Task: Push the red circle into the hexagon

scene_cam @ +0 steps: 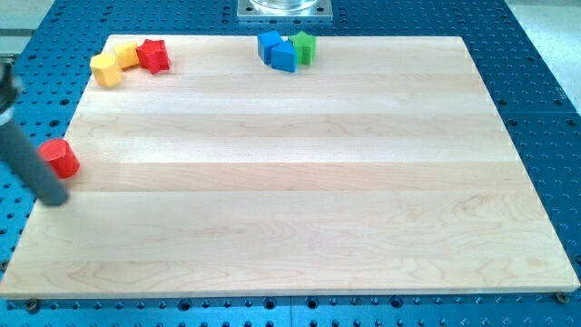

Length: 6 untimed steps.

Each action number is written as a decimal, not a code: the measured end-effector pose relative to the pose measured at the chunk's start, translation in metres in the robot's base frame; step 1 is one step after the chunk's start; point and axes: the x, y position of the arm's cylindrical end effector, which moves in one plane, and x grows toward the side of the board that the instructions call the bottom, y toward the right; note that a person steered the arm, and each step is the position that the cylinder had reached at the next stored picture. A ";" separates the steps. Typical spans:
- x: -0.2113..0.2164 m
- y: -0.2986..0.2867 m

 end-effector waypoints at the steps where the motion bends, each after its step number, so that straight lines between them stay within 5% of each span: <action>1: -0.072 0.004; 2: 0.000 -0.002; 3: 0.011 -0.040; 5: -0.120 -0.033; 6: -0.139 0.013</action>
